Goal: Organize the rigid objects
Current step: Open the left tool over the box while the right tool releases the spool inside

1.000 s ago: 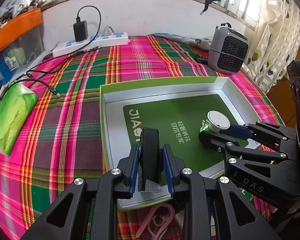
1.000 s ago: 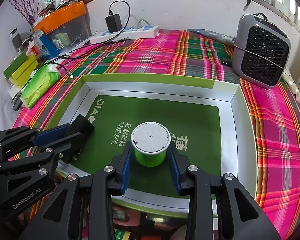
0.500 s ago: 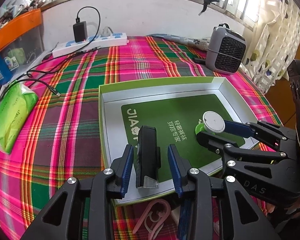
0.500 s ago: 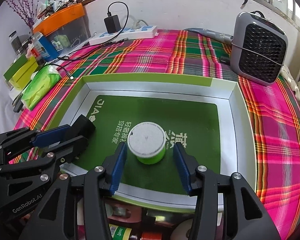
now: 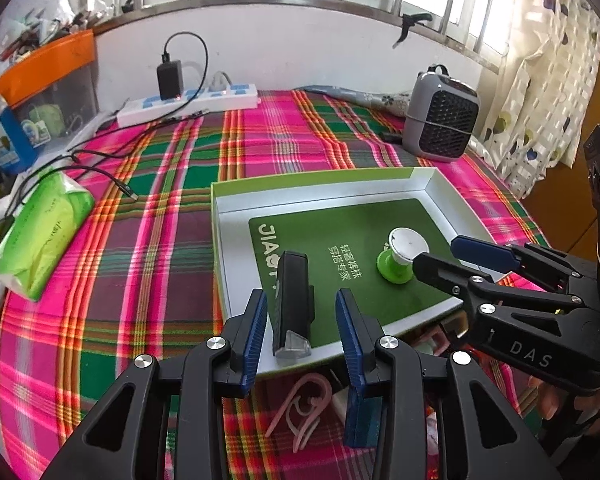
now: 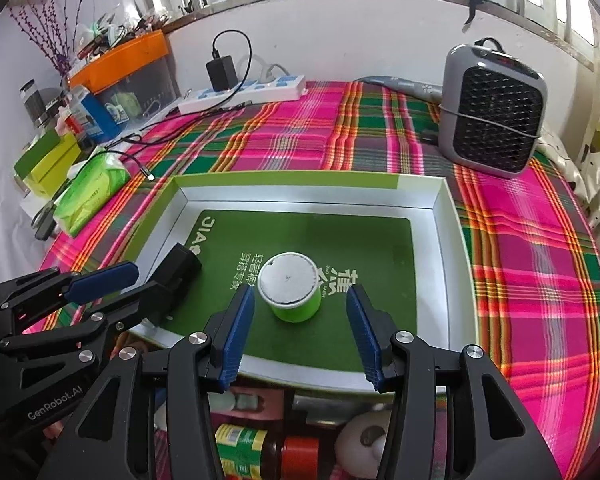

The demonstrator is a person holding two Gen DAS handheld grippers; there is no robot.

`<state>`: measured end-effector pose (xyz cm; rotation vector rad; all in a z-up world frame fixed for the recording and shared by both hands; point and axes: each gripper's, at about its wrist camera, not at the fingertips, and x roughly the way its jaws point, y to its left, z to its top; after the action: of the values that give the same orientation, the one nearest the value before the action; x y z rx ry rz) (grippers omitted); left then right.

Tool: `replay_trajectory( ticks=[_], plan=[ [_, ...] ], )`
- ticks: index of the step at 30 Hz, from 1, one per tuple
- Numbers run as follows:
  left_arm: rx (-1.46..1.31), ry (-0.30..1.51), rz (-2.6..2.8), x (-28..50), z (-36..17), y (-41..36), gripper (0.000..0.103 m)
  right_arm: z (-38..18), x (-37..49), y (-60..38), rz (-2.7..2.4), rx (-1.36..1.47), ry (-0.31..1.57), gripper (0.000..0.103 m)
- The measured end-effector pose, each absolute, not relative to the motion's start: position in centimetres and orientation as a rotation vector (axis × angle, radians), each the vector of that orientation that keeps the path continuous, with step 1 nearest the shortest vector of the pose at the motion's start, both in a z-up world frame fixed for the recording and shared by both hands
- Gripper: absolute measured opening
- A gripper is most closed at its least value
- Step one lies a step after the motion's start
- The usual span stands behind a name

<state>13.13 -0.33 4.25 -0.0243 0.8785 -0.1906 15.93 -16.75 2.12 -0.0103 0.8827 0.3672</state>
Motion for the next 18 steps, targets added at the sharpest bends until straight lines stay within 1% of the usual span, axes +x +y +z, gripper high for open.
replay_trajectory(
  ticks=[10,18],
  plan=[
    [-0.065,0.842,-0.182,10.6,5.5,1.0,0.035,3.7,13.5,-18.5,0.345,0.027,0.826,0.049],
    [-0.115,0.84,-0.162,8.5,5.1,2.9,0.035,4.4,10.7,-21.4,0.279,0.053,0.775,0.049]
  ],
)
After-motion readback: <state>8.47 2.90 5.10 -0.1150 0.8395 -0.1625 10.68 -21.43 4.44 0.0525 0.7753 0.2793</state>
